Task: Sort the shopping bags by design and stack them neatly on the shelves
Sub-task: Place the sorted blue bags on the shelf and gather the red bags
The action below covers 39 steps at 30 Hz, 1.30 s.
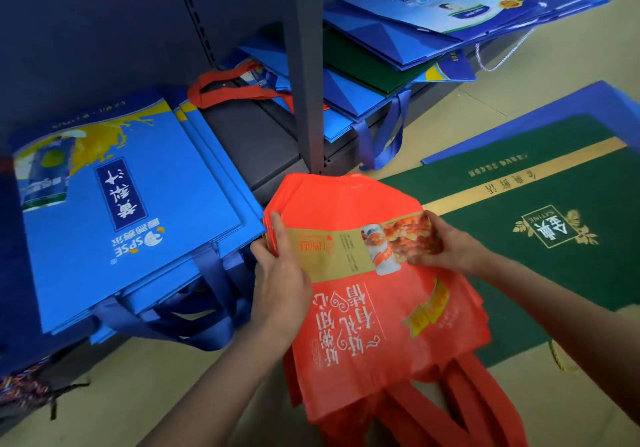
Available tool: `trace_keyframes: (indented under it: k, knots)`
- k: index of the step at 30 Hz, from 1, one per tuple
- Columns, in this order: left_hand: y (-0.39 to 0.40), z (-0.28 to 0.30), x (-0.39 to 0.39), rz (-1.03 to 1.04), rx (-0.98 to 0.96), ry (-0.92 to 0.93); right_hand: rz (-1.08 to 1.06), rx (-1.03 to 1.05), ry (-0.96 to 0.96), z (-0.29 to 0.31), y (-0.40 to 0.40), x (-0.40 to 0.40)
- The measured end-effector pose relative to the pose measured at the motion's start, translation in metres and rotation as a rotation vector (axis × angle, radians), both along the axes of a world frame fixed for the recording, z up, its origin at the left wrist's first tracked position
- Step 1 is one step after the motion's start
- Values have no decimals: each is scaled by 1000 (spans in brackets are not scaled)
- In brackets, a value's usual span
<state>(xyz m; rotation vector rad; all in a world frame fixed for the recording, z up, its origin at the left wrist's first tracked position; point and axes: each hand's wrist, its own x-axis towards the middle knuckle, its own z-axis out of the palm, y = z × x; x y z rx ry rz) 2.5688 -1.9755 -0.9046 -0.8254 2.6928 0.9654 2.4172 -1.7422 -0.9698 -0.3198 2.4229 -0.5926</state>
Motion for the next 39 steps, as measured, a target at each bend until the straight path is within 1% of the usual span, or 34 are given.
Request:
trace_keyframes:
  k: [2,4,6,9,11,12,13,15,18,20,22,24,26,29,31,32,33,35,37,39]
  knots:
    - [1,0,0,-5,-86,-45,-10,-11,4,-2,3,5]
    - [1,-2,2,-11,-164,-23,-13,-15,10,-6,5,7]
    - [3,0,7,-24,-133,67,-18,-18,17,-8,3,10]
    - [11,14,10,-102,-34,210,-25,20,49,-14,1,13]
    - [17,27,6,-139,7,276,-32,33,36,-15,0,12]
    - [20,33,2,-133,29,322,-66,2,8,-12,-1,10]
    - [22,40,-2,-113,58,379,-129,-64,-42,-5,-1,8]
    - [24,55,-10,-57,129,498,-290,-274,-129,11,4,1]
    - [17,78,-19,23,312,620,-452,-603,-239,41,7,-3]
    - [3,95,-23,72,437,657,-463,-762,-309,57,1,0]
    - [-16,115,-23,158,527,657,-378,-840,-389,68,-14,7]
    - [-39,128,-18,220,583,615,-339,-861,-452,70,-34,17]
    - [-65,132,-3,268,596,557,-306,-858,-521,64,-55,30]
    - [-101,127,21,441,643,492,-267,-752,-603,49,-88,56]
    - [-116,123,32,557,665,459,-287,-688,-581,42,-104,69]
    - [-119,121,37,562,664,443,-309,-664,-559,42,-109,72]
    - [-119,116,41,535,654,430,-322,-633,-528,42,-111,71]
    - [-111,101,48,402,553,428,-328,-569,-491,44,-104,68]
    - [-94,85,56,196,385,380,-286,-488,-486,45,-85,64]
    - [-71,68,57,3,278,283,-267,-426,-461,47,-54,63]
